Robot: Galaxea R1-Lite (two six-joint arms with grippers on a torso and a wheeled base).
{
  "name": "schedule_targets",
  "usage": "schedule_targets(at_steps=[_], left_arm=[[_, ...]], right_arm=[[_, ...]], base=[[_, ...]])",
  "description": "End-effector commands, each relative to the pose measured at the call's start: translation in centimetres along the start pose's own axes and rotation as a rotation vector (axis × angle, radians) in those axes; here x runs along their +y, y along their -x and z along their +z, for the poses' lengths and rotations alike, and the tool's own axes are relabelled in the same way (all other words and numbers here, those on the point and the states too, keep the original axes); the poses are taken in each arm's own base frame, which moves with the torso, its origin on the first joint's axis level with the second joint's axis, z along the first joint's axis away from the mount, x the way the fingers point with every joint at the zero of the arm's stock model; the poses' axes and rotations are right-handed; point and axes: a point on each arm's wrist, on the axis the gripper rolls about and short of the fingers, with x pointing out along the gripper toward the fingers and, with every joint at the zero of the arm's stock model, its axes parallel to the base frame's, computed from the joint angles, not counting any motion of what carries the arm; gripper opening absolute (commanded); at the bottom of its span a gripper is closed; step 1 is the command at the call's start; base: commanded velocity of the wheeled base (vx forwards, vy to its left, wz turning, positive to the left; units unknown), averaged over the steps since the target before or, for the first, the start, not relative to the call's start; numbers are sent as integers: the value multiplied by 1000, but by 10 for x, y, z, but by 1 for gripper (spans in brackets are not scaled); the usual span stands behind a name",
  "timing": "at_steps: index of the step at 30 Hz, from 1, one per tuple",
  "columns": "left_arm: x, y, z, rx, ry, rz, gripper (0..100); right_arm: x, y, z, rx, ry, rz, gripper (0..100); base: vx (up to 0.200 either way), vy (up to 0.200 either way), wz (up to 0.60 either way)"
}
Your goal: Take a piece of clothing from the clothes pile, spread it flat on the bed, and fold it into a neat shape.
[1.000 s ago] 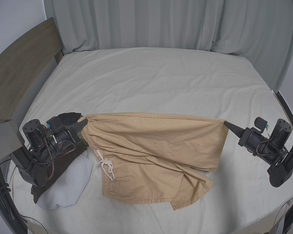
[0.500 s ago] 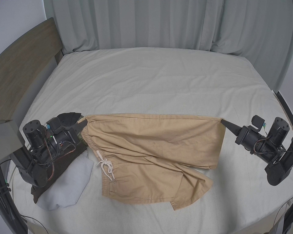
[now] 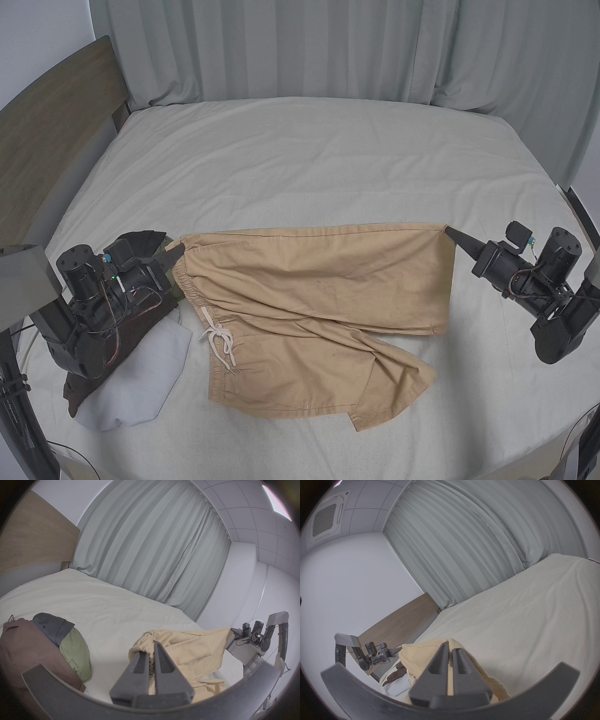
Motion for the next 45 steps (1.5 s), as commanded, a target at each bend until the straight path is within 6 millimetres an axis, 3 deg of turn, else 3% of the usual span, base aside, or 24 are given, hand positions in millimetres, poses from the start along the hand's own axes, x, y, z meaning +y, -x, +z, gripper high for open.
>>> schedule_targets(at_steps=[1,17,24,45], left_arm=[[4,-7,-5,1,2,7,0],[17,-51,-21,-63,46,45,0],[23,-61,-23,-87,66,49,0],[32,-76,-33,-101,96,49,0]], right_arm=[[-12,-11,-7,8,-6,-9,0],[-40,-48,-14,-27,13,8,0],[-57,-63,-20,-42,22,6,0],[-81,-88,-32,-72,37,18,0]], base=[[0,0,0],[0,0,0],[0,0,0],[0,0,0]])
